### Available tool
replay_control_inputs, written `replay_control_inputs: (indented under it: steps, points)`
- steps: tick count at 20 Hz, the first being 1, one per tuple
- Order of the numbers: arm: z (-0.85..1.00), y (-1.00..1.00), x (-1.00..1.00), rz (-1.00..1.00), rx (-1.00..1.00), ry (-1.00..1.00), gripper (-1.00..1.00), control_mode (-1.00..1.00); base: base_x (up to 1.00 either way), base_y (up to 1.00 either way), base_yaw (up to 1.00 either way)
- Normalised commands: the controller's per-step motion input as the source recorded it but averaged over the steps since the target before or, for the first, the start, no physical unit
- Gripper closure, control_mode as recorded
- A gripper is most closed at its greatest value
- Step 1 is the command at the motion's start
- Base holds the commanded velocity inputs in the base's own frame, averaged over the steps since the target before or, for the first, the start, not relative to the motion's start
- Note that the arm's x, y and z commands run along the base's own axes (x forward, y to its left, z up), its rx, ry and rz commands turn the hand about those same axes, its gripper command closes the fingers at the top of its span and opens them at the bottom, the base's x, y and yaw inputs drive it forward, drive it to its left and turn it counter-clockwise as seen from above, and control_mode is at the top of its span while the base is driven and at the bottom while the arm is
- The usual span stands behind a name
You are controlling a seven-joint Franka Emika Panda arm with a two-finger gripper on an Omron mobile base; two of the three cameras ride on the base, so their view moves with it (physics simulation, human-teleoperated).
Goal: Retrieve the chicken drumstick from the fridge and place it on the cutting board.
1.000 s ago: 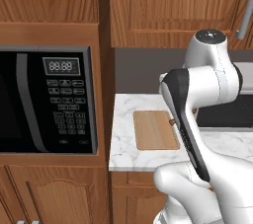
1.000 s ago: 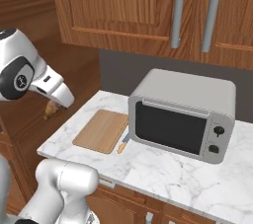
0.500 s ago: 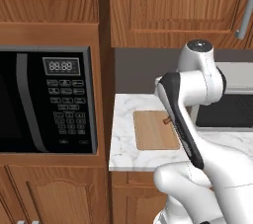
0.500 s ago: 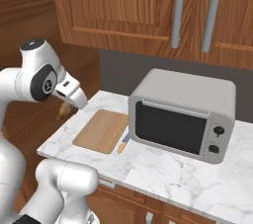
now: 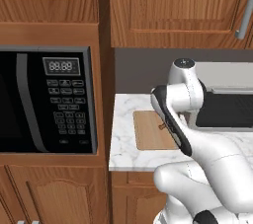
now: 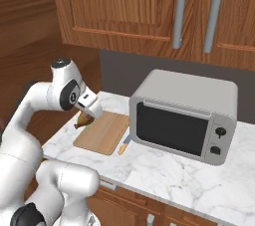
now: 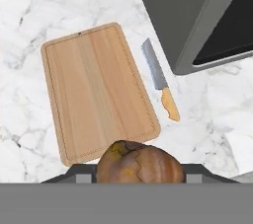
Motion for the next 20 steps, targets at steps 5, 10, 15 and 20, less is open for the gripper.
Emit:
replay_control_inputs:
  steps: [5,10,15,20]
  points:
    - [-0.45,0.00,0.63,0.00,0.04,0.03,1.00,-1.00,0.00,0.00,0.00]
    - [-0.32,0.00,0.73,0.00,0.05,0.00,1.00,-1.00,0.00,0.00,0.00]
    - [-0.46,0.00,0.43,0.00,0.05,0.03,1.00,-1.00,0.00,0.00,0.00]
    - [-0.58,0.00,0.27,0.00,0.01,0.05,1.00,-1.00,0.00,0.00,0.00]
